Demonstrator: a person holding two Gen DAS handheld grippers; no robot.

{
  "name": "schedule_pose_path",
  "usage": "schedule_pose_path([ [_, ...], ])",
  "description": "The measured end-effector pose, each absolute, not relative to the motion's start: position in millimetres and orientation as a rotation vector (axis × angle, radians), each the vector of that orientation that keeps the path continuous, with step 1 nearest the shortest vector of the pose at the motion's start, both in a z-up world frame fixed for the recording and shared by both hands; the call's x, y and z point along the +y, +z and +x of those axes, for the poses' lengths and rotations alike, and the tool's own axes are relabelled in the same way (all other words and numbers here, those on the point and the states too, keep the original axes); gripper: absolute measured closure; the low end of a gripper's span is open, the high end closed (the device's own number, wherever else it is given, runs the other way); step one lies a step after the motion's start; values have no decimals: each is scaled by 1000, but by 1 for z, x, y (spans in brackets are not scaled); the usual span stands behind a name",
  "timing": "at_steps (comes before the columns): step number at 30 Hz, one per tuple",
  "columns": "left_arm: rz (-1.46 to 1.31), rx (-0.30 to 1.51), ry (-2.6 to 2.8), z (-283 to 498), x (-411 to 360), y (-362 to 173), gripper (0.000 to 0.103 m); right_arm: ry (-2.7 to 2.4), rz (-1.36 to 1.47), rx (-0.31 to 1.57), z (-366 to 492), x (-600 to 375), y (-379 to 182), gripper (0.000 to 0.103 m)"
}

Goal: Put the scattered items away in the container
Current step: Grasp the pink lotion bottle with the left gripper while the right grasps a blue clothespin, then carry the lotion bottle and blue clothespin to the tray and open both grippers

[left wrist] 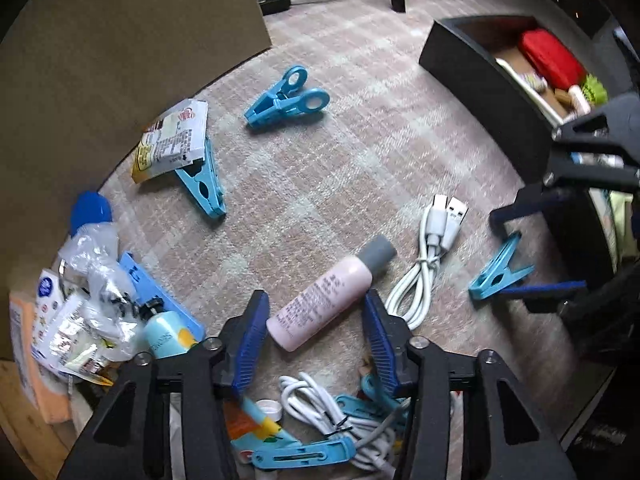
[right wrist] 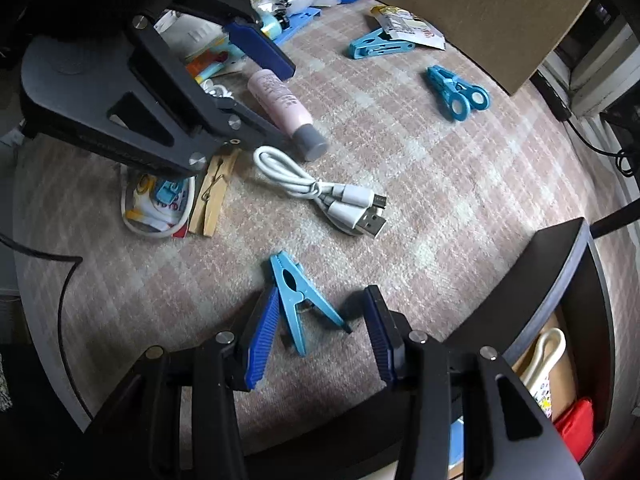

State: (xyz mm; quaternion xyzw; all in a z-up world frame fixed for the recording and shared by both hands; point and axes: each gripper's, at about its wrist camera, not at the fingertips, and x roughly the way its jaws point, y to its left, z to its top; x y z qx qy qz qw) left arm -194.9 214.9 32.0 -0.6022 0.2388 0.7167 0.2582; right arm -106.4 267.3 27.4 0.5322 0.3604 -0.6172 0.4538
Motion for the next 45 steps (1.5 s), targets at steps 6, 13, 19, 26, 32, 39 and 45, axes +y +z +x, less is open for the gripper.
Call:
schedule_pose_path([
  [6,-1642,576,1973,-190,214,35,84,-1576,1343,846,-117,273,30,80],
  [13,-1668,477,2084,-184,212,35,84,-1629,1408,717,-130,277,36,81],
  [19,-1703,398,2147,-175,203,37,85,-1678,1437,589,-140,288,48,81],
  [26,-1661,344,2196,-159,196,58,85,-1739,1432,490,-152,300,69,81],
  [32,-1612,332,2201,-152,202,81,85,-1795,1407,413,-153,324,86,81],
  [39,-1504,345,2133,-134,264,100,84,-1924,1419,342,-172,372,102,81],
  [45,-1434,337,2057,-115,318,112,84,-2024,1452,314,-187,424,116,81],
])
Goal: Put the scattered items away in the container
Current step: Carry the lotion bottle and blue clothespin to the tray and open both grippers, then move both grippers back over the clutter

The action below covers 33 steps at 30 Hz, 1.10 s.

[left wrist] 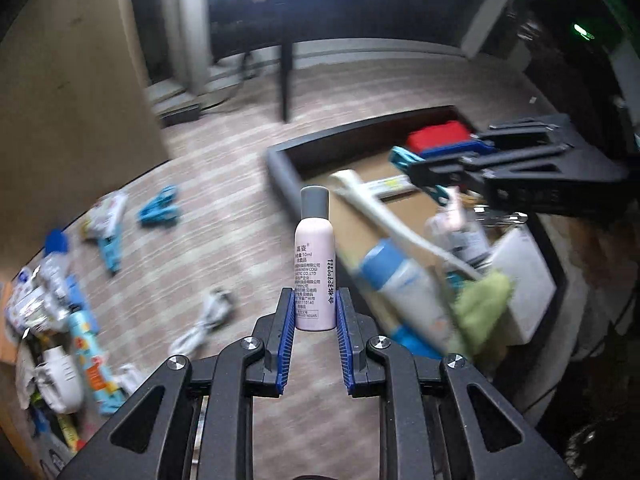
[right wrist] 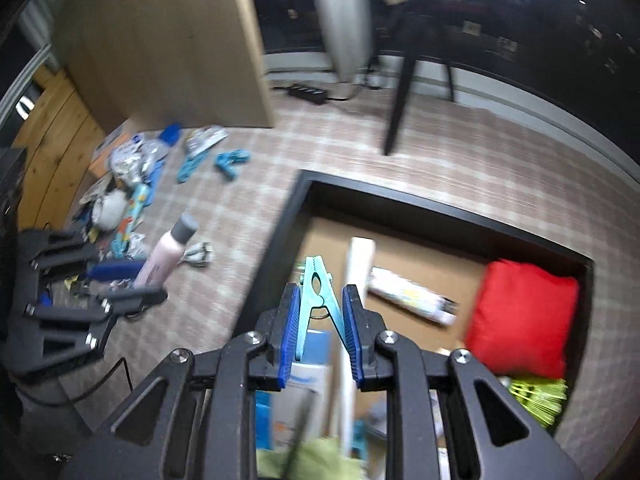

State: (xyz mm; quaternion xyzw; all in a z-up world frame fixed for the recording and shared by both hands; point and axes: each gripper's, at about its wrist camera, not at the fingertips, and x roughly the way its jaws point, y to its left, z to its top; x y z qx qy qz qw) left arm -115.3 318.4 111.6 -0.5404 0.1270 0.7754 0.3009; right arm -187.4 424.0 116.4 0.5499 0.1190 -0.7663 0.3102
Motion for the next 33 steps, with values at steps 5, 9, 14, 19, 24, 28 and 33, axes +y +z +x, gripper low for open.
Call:
schedule_pose_path([
  [5,-1388,323,2007,-96,357,119,84,-2086,1469,296,-193,452,121,81],
  [9,-1376,320,2007,-86,378,123,41,-2120,1468,295,-194,467,124,81],
  [14,-1344,360,2038,-81,377,126,42,-2150,1465,255,-197,478,132,55],
  [19,-1366,393,2086,-87,356,122,43,-2131,1437,283,-193,470,136,55],
  [24,-1426,405,2142,-100,316,112,43,-2093,1423,322,-189,453,132,55],
  [28,-1488,405,2184,-115,281,103,43,-2065,1407,370,-187,433,128,55],
  [33,-1528,420,2214,-130,252,93,43,-2039,1385,437,-189,405,123,55],
])
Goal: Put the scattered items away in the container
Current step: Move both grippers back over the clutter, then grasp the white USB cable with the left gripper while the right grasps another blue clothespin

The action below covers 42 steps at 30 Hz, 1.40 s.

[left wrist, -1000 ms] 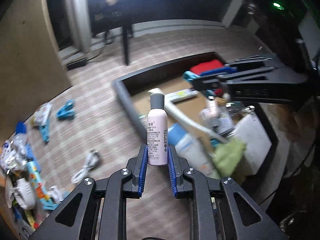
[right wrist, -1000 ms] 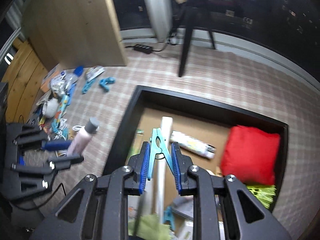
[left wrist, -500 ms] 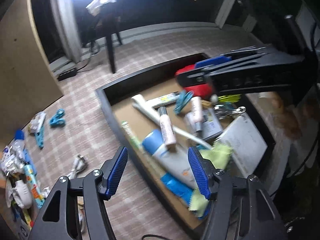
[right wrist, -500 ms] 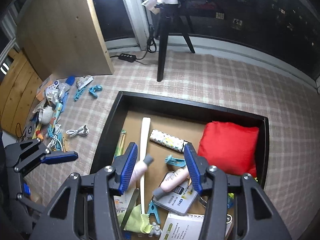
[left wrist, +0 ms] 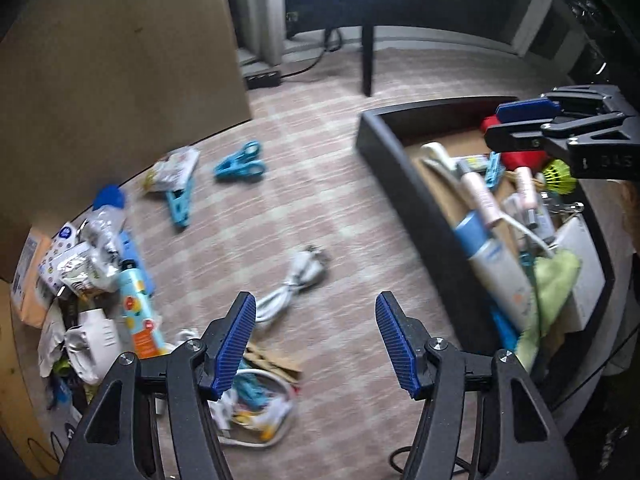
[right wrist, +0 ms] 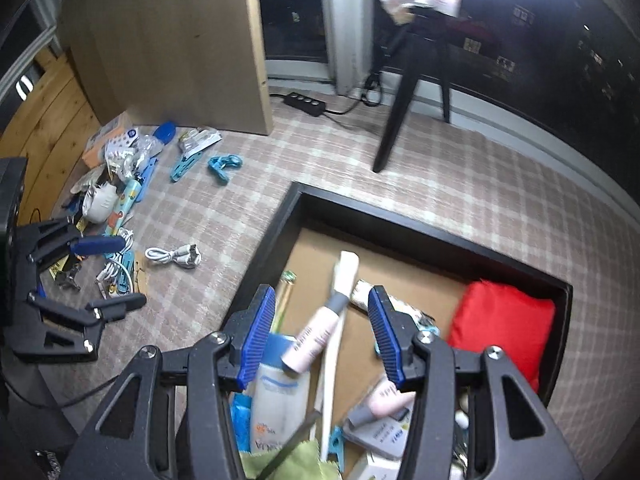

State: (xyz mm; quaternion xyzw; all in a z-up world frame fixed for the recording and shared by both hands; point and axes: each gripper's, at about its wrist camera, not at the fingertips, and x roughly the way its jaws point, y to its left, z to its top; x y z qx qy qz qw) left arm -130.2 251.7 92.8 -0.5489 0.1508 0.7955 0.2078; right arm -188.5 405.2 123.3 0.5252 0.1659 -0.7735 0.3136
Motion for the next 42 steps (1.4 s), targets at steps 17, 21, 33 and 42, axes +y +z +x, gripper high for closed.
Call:
schedule_pose_path([
  [17,-1553,460,2103,-154,259,37,52,-1829,1302,610,-207,275,79,55],
  [21,-1560,452,2106,-158,258,32,62,-1788,1289,639,-215,250,65,55],
  [33,-1555,405,2145,-163,253,34,81,-1724,1255,710,-228,206,43,51],
  [42,-1563,393,2161,-162,255,34,86,-1687,1269,721,-227,197,28,49],
])
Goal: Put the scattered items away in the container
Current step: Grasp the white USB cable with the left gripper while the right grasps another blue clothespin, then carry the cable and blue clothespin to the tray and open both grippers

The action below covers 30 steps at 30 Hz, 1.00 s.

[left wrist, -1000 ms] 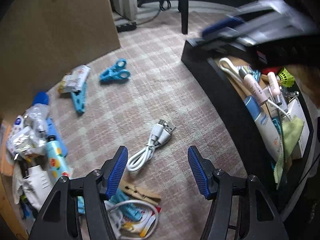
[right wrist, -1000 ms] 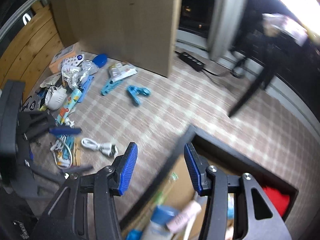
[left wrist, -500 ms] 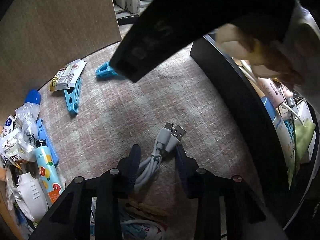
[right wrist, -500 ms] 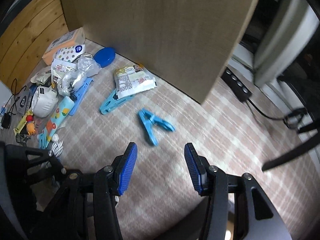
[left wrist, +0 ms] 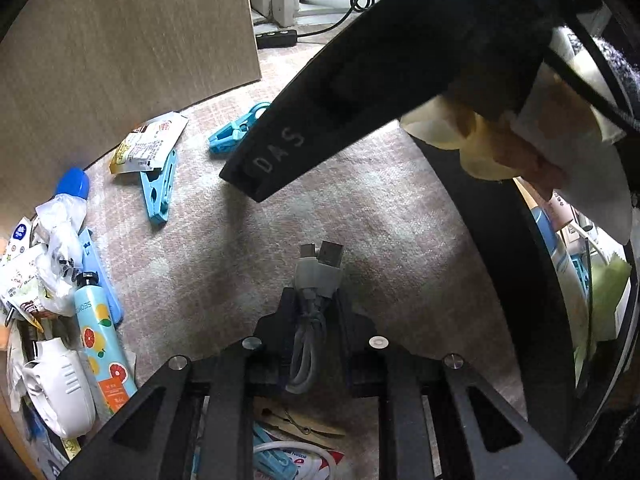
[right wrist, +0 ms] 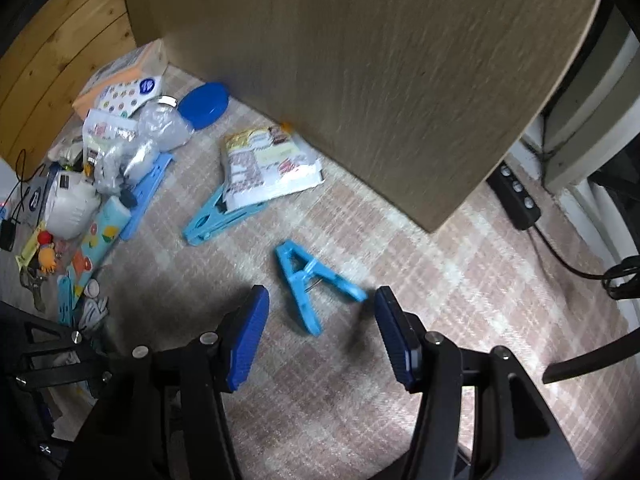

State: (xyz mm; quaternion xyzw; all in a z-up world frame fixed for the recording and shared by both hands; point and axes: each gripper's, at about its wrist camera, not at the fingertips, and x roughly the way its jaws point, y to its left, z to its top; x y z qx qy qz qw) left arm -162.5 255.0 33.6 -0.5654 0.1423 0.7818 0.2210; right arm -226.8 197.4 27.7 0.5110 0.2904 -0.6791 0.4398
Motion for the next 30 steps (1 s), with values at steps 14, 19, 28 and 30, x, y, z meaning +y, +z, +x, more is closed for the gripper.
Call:
schedule_pose_path([
  [14,-1587,342,2168,-160,261,34,87,-1726,1275,647,-227,201,33,70],
  [19,-1598,329,2167,-155,265,36,87,-1765,1286,606,-231,211,44,70],
  [28,-1573,328,2191,-136,279,56,87,-1866,1306,510,-240,256,83,70],
  [30,-1558,332,2196,-131,287,63,87,-1890,1314,493,-242,272,90,70],
])
